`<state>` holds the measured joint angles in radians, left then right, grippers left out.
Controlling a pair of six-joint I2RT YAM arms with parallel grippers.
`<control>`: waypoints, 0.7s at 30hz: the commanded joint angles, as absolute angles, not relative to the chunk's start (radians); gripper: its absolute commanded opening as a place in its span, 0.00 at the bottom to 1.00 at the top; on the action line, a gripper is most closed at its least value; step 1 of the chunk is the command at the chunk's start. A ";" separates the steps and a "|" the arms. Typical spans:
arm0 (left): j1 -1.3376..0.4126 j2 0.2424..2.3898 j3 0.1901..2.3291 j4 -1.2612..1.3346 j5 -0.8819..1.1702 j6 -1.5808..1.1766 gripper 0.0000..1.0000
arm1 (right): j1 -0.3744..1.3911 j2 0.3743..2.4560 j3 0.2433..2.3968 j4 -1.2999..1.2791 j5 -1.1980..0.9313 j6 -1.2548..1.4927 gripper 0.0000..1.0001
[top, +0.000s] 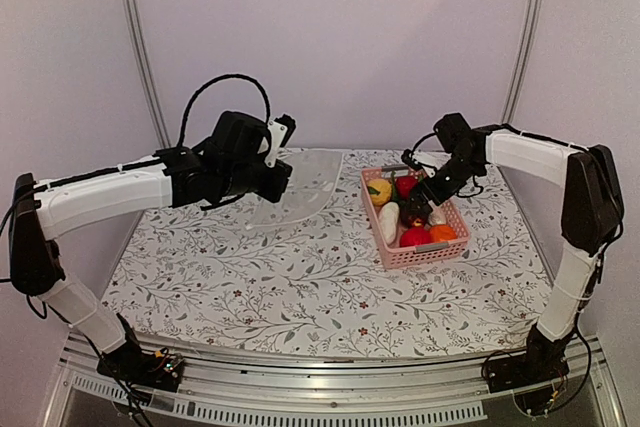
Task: Place the food in the zip-top bag and seal the zipper
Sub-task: Pick up the fake fruit from the bin.
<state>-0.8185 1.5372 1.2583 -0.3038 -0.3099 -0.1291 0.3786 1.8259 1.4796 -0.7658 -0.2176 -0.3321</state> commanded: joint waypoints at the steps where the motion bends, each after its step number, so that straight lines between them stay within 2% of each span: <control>1: -0.805 1.538 1.258 -0.299 -0.296 -0.138 0.00 | 0.377 1.875 1.492 -0.777 -0.205 -0.305 0.96; 5: -0.804 1.536 1.258 -0.299 -0.289 -0.138 0.00 | 0.377 1.928 1.517 -0.788 -0.202 -0.297 0.88; 10: -0.804 1.534 1.259 -0.299 -0.277 -0.137 0.00 | 0.378 1.984 1.536 -0.791 -0.200 -0.289 0.85; 21: -0.804 1.539 1.261 -0.302 -0.264 -0.138 0.00 | 0.377 2.053 1.571 -0.774 -0.199 -0.269 0.89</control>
